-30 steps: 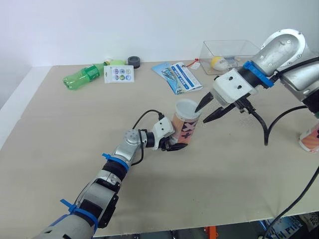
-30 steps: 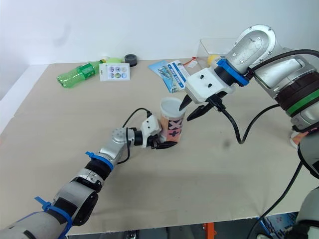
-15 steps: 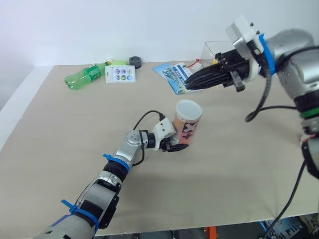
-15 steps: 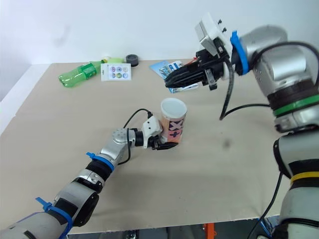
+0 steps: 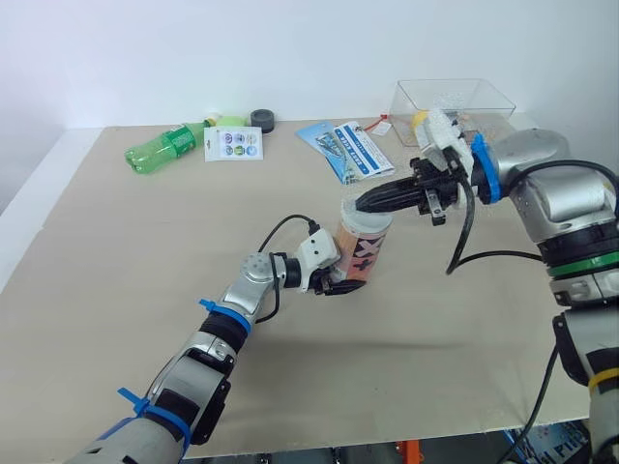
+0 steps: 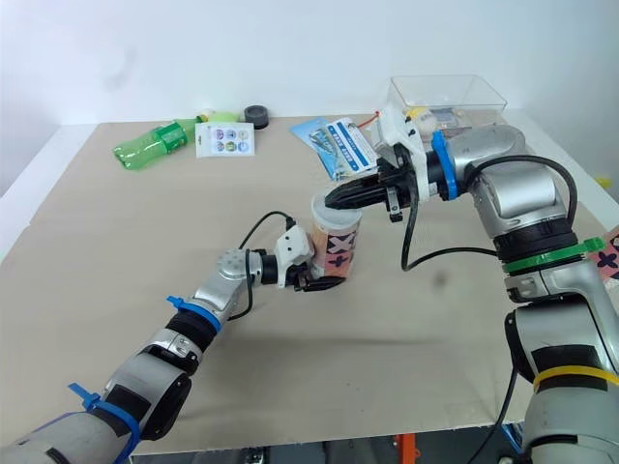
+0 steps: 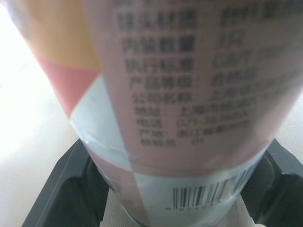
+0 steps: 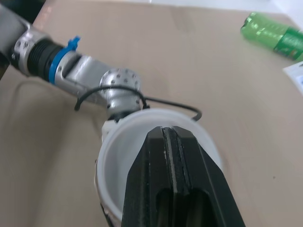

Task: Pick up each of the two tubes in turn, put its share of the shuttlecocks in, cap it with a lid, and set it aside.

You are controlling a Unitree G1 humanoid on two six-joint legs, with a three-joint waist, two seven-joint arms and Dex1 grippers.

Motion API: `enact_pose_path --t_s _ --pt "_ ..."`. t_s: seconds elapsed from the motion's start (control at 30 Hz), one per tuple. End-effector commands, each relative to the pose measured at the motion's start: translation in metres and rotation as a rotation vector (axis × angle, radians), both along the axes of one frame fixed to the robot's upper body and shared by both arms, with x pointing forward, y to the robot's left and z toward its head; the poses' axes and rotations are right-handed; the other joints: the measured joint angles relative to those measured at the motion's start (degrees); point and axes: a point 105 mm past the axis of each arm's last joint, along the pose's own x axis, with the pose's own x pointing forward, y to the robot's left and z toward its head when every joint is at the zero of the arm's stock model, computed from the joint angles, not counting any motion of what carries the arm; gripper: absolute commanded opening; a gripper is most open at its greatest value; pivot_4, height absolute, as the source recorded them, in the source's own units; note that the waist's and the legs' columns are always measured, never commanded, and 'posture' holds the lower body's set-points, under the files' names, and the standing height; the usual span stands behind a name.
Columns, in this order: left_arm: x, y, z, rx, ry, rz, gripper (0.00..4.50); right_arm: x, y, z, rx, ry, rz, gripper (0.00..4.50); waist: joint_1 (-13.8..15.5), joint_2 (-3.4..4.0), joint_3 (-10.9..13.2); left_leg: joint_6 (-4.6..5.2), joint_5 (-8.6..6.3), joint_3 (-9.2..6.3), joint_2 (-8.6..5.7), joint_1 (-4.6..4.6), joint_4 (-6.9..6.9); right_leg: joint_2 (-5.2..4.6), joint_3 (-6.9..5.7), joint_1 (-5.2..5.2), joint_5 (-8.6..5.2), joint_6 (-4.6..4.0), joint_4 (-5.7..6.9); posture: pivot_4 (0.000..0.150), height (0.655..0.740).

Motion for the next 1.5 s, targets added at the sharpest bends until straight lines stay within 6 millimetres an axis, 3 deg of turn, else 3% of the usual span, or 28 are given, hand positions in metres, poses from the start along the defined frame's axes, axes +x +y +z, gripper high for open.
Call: enact_pose_path --t_s 0.03,0.3,0.6,0.97,1.2,1.5 --pt "-0.004 -0.002 -0.004 0.009 0.012 -0.019 3.05 -0.003 0.002 0.01 0.004 -0.057 0.023 0.03 0.0 0.0 0.0 0.0 0.0 0.01 0.0 0.0 0.03 0.02 0.01 0.0 0.01 0.01 0.02 0.15 0.74" --pt "-0.006 -0.004 -0.003 0.007 0.005 -0.027 3.05 0.001 0.009 0.005 -0.041 -0.051 0.031 0.03 -0.1 0.0 0.0 0.01 0.0 0.0 0.02 0.0 0.33 0.06 0.01 0.09 0.06 0.11 0.11 0.15 0.74" --pt "-0.006 -0.003 -0.004 0.007 0.004 -0.023 3.05 0.009 0.004 -0.009 -0.125 -0.024 -0.029 0.03 -0.2 0.0 0.0 0.03 0.01 0.0 0.04 0.06 0.37 0.09 0.02 0.12 0.07 0.11 0.16 0.15 0.74" --pt "-0.007 -0.002 -0.004 0.013 -0.007 -0.031 3.05 0.007 0.013 -0.016 -0.111 -0.027 -0.036 0.03 -0.7 0.0 0.0 0.03 0.01 -0.01 0.05 0.11 0.38 0.09 0.02 0.17 0.08 0.1 0.17 0.15 0.74" --pt "-0.006 -0.002 -0.002 0.003 -0.003 -0.031 3.05 0.006 0.007 -0.034 -0.186 -0.011 -0.057 0.03 -0.8 -0.01 0.0 0.03 0.01 -0.02 0.07 0.13 0.37 0.11 0.02 0.17 0.07 0.1 0.2 0.15 0.74" --pt "-0.006 -0.001 -0.003 0.003 0.005 -0.027 3.05 0.004 0.008 -0.033 -0.197 -0.038 -0.042 0.03 -0.8 -0.05 -0.1 0.03 0.01 -0.02 0.08 0.16 0.37 0.13 0.02 0.19 0.06 0.08 0.21 0.15 0.74"
